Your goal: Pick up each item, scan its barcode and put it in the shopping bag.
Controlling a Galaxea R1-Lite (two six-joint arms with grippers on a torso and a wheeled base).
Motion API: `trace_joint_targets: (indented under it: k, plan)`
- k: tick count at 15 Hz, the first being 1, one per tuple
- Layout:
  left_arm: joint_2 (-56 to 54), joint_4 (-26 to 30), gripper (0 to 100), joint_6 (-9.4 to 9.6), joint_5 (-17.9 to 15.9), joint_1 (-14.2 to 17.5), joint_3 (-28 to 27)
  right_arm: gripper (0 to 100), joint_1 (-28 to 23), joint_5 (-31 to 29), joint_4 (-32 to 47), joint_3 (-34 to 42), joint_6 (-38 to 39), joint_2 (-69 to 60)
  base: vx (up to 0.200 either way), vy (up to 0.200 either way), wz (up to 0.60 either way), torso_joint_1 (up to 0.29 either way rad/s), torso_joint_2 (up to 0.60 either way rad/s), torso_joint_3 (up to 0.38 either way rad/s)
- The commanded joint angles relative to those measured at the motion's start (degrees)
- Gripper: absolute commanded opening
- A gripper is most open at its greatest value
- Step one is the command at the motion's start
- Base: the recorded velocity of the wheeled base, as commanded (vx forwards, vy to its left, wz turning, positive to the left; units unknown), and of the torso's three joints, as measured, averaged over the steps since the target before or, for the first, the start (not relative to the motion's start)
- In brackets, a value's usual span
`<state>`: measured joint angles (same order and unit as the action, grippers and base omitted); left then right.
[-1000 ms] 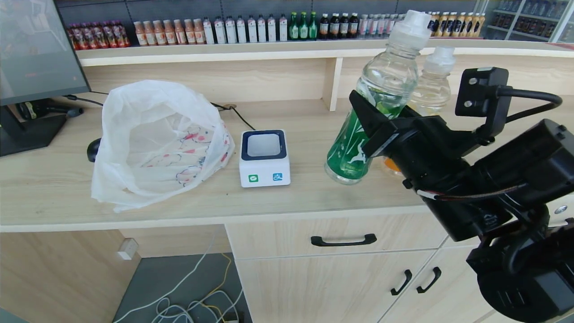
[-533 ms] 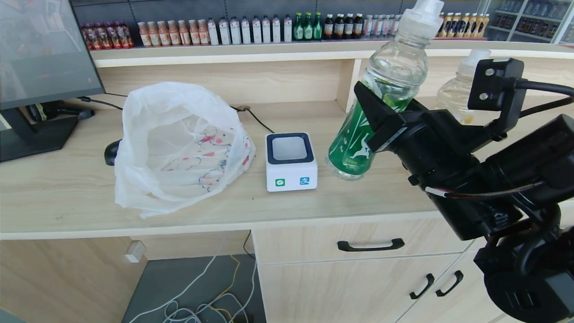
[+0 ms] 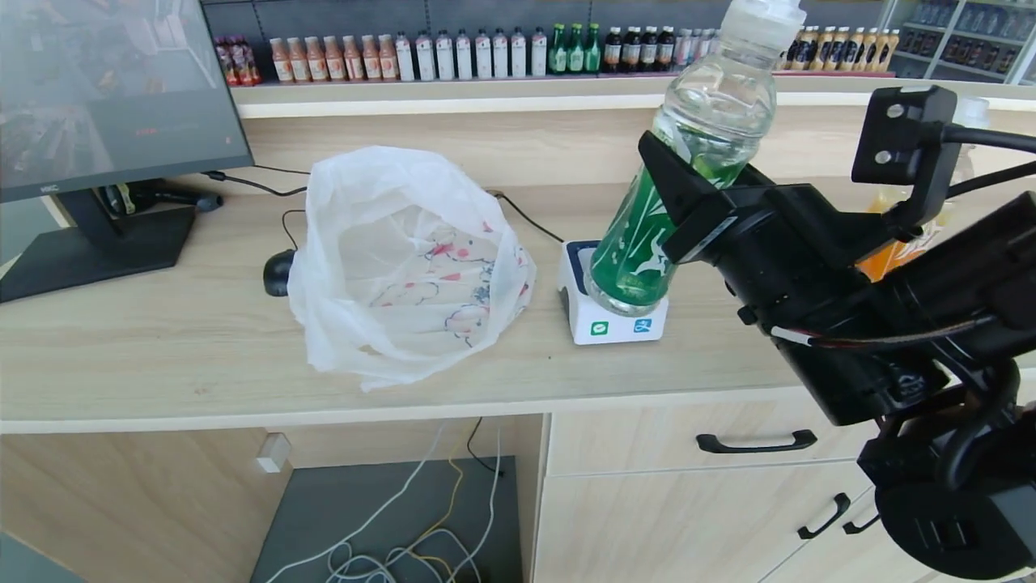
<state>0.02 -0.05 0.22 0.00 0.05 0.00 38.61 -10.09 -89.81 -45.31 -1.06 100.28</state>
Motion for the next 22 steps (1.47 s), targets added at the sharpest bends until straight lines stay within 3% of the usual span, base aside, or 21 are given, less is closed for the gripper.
trace_joint_targets:
  k: [1,12,19,22]
  plan:
    - [0.0,0.0,100,0.04,0.0,0.0,0.0,0,-0.1,-0.2,-0.2,-0.6,-0.1,-0.5,0.000,0.000,0.00,0.000,0.00,0.000]
    - [0.0,0.0,100,0.04,0.0,0.0,0.0,0,0.0,-0.3,-0.2,-4.7,2.5,1.5,0.000,0.000,0.00,0.000,0.00,0.000]
    - [0.0,0.0,100,0.04,0.0,0.0,0.0,0,-1.1,-6.9,5.4,-9.7,25.2,5.9,0.000,0.000,0.00,0.000,0.00,0.000]
    - [0.0,0.0,100,0.04,0.0,0.0,0.0,0,-1.7,-7.4,6.8,-10.2,31.6,6.9,0.000,0.000,0.00,0.000,0.00,0.000]
